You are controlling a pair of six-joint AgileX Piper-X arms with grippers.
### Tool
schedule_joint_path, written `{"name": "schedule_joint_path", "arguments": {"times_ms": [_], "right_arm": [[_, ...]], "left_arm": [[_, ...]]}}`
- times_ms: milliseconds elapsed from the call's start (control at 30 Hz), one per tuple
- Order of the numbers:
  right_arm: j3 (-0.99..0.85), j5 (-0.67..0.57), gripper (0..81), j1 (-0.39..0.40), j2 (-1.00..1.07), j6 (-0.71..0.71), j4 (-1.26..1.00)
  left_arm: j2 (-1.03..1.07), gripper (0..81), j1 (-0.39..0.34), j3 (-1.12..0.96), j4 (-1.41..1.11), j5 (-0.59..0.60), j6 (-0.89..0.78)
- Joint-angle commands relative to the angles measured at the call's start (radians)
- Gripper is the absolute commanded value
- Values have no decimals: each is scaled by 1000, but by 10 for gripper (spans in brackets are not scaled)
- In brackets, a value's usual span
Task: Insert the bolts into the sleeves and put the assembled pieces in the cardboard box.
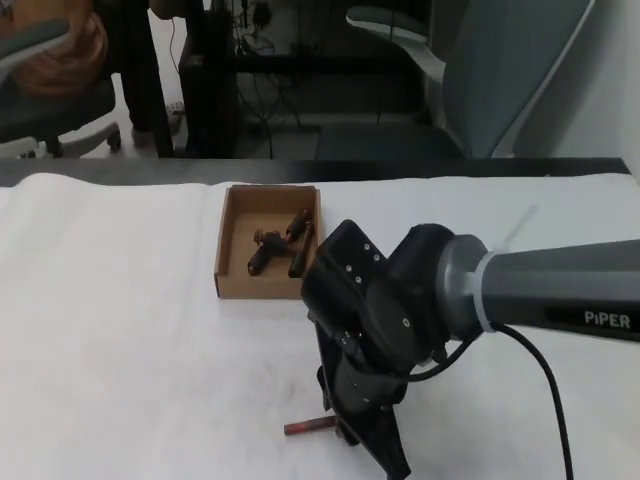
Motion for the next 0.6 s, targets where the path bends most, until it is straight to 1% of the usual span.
{"name": "schedule_joint_path", "arguments": {"times_ms": [0, 33, 100, 133, 167, 200, 233, 333, 367, 400, 500, 567], "right_arm": [[-8, -19, 337, -5, 10, 4, 10], [-8, -22, 379, -5, 14, 4, 10], [-8, -42, 493, -5, 24, 9, 10], [-8, -57, 532, -5, 29, 17, 10], [-8, -66, 535, -5, 35, 17, 3], [-8, -66, 512, -5, 41, 19, -2], [-10, -66, 459, -5, 44, 20, -11], [-10, -61, 202, -5, 49, 19, -25], [-10, -55, 66, -5, 49, 15, -32], [-10, -51, 1, -5, 49, 13, -37], [-10, -51, 6, -5, 49, 14, -59], [-10, -35, 6, -5, 49, -15, -90]], "left_arm": [[12, 18, 1, -13, -7, -13, 4], [12, 18, 1, -13, -7, -18, 4], [12, 18, 1, -13, -7, -28, 4], [12, 18, 1, -13, -7, -29, 4], [12, 18, 1, -13, -7, -31, 4], [12, 18, 1, -13, -7, -32, 4], [12, 18, 1, -13, -7, -32, 4], [12, 18, 1, -13, -7, -32, 4], [12, 18, 1, -13, -7, -32, 4], [12, 18, 1, -13, -7, -32, 4], [12, 18, 1, -13, -7, -31, 22], [12, 18, 1, -13, -4, -31, 27]]}}
